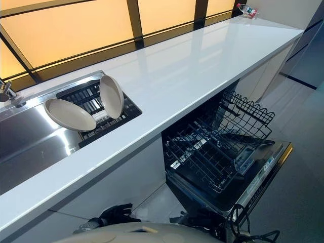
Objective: Pick up plates and place into dishwasher.
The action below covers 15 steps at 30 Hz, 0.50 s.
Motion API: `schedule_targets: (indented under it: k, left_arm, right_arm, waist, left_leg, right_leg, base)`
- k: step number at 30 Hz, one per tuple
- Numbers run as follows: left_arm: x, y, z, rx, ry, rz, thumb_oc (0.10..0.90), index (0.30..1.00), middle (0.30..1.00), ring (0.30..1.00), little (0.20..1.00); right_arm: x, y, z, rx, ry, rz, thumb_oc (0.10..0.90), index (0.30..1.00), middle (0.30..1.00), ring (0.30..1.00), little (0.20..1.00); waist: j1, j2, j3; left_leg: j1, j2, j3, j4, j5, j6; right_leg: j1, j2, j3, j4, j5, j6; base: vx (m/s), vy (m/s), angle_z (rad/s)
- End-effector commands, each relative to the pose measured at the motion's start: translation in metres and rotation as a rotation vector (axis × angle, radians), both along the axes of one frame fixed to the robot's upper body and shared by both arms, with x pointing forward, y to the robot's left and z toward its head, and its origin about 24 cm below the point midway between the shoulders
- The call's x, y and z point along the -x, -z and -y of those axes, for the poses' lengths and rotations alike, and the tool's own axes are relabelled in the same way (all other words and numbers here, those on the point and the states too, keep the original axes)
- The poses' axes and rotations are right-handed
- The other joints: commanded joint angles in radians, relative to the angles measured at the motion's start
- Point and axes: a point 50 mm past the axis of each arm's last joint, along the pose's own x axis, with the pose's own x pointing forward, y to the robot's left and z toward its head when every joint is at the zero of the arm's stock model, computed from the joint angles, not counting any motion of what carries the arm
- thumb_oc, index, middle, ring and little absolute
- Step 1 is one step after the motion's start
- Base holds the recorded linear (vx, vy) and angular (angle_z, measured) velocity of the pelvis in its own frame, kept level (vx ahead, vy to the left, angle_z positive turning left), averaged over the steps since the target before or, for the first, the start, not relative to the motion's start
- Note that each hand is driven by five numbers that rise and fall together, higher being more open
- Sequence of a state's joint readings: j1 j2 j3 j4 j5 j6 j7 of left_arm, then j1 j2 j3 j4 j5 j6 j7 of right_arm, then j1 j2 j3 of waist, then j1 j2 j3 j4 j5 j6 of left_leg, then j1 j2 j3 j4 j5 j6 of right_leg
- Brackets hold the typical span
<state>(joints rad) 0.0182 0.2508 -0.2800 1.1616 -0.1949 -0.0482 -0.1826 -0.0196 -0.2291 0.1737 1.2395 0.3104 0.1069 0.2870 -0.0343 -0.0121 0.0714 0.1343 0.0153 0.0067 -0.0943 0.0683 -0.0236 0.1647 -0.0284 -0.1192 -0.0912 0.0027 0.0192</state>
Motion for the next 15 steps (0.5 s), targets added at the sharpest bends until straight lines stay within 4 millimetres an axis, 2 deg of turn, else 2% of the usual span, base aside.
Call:
schedule_targets:
  k: [1, 15]
  left_arm:
    - [-0.0300, -0.0059, 0.0136, 0.030, 0.068, 0.092, 0.800, 0.900, 0.900, 0.900, 0.900]
    - [-0.0291, -0.0058, 0.0137, 0.046, 0.035, 0.091, 0.800, 0.900, 0.900, 0.900, 0.900]
  right_arm:
    - [-0.0075, -0.0004, -0.0048, -0.008, -0.066, -0.011, 0.800, 0.900, 0.900, 0.900, 0.900]
    - [-0.0079, -0.0005, -0.0049, -0.017, -0.047, -0.009, 0.800, 0.900, 0.900, 0.900, 0.900]
  waist:
    - [0.002, 0.013, 0.031]
    - [0.004, 0.012, 0.033]
  left_leg:
    - [0.037, -0.087, 0.054, 0.007, -0.110, 0.077]
    - [0.037, -0.087, 0.053, 0.007, -0.110, 0.077]
  right_leg:
    - [-0.020, 0.051, 0.003, 0.053, -0.023, 0.020]
    - [-0.021, 0.051, 0.003, 0.054, -0.023, 0.020]
  base:
    - [0.00, 0.000, 0.00]
    - [0.00, 0.000, 0.00]
